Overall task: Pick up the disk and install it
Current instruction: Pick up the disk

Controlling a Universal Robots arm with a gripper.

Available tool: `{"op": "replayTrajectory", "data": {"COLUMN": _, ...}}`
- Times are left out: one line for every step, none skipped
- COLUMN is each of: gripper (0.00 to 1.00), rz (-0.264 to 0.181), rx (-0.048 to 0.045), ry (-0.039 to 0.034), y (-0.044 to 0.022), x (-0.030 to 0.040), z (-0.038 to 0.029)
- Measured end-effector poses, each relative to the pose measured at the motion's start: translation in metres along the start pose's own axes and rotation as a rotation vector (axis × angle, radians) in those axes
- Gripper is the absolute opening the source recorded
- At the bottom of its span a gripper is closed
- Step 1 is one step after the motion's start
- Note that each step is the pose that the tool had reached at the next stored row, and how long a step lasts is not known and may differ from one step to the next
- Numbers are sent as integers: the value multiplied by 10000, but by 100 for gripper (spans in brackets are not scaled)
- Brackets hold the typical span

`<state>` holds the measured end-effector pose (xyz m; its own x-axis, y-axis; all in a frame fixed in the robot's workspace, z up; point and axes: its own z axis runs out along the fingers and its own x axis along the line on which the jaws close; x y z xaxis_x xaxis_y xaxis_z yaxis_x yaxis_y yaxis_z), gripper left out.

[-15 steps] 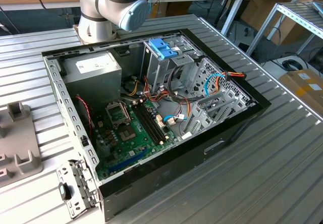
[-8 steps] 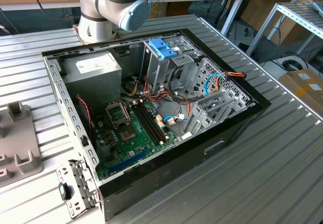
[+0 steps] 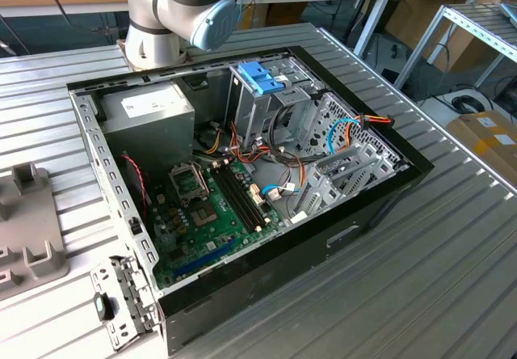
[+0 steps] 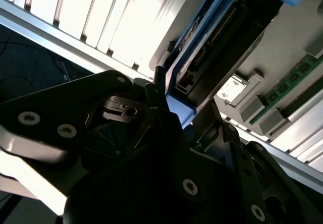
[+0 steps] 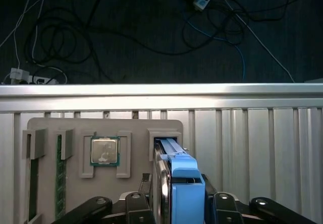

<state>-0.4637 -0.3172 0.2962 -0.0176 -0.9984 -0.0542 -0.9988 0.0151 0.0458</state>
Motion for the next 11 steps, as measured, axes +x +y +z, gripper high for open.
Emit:
{"op": "replayTrajectory", "data": {"gripper": 48, "rz": -3, "rx": 0, "ry": 0, "y": -1, "x": 0, "z": 9}}
{"op": "replayTrajectory", "data": {"gripper": 48, "rz": -10, "rx": 0, "ry": 0, "y": -1, "x": 1, "z": 24}}
{"op": "replayTrajectory", "data": {"gripper": 48, "rz": -16, "rx": -3, "ry": 1, "y": -1, "x": 2, "z": 33}}
{"op": "replayTrajectory", "data": {"gripper": 48, "rz": -16, "rx": -3, "ry": 1, "y": -1, "x": 2, "z": 33}}
{"op": "replayTrajectory", "data": {"gripper": 48, "rz": -17, "rx": -4, "ry": 2, "y": -1, "x": 2, "z": 32}}
{"op": "replayTrajectory", "data": {"gripper": 48, "rz": -17, "rx": -3, "ry": 1, "y": -1, "x": 2, "z": 33}}
{"op": "replayTrajectory", "data": {"gripper": 48, "rz": -17, "rx": -1, "ry": 1, "y": -1, "x": 2, "z": 34}}
{"op": "replayTrajectory", "data": {"gripper": 48, "rz": -17, "rx": -1, "ry": 0, "y": -1, "x": 2, "z": 34}}
{"op": "replayTrajectory", "data": {"gripper": 40, "rz": -17, "rx": -2, "ry": 2, "y": -1, "x": 2, "z": 34}}
{"op": "replayTrajectory", "data": {"gripper": 40, "rz": -18, "rx": -2, "ry": 1, "y": -1, "x": 2, "z": 34}}
{"op": "replayTrajectory", "data": {"gripper": 40, "rz": -18, "rx": -2, "ry": 1, "y": -1, "x": 2, "z": 34}}
